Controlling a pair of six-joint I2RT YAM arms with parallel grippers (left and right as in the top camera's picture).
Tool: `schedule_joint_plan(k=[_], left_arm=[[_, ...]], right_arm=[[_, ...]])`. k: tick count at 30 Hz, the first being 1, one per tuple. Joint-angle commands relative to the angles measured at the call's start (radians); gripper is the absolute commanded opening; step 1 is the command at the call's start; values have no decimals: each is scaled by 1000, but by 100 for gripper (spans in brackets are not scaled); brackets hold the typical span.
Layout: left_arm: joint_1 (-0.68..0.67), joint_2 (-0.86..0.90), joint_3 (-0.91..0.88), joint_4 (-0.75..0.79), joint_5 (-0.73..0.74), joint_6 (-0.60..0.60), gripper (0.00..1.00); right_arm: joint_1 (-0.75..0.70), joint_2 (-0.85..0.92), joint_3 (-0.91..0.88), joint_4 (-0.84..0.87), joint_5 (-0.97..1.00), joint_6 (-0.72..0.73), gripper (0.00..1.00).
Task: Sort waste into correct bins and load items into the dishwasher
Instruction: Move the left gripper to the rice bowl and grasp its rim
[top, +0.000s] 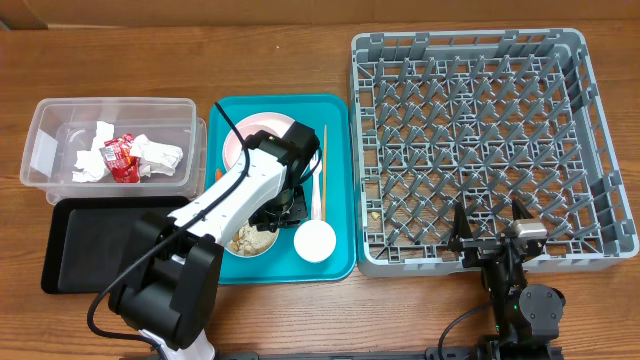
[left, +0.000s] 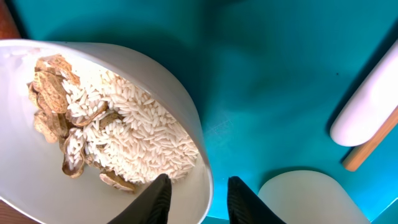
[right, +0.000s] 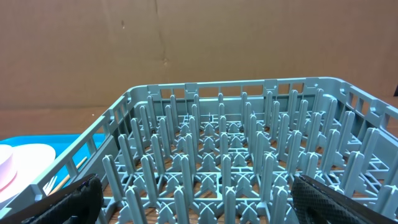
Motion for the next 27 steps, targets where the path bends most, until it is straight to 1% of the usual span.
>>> schedule_joint_plan(k=[1,5,8,16,23,27], left_arm=[[-6,-3,20,-2,1,8,33],[-6,-3,13,1,1,8,32],[-6,-3,7,9,1,8,29],[-6,-2,-2,46,-3,8,27],[-6,-2,-5,55,-20,8,23],[-6,-2,-21,66,-29,8,22]], right_arm=[[-3,-11,-11,8,-1,4,100],[-3,-12,-11,8,-1,4,100],[-3,-11,-11,8,-1,4,100],[-4,-11,-11,8,-1,4,100],[-3,-12,-11,8,-1,4,100],[-3,-12,-11,8,-1,4,100]])
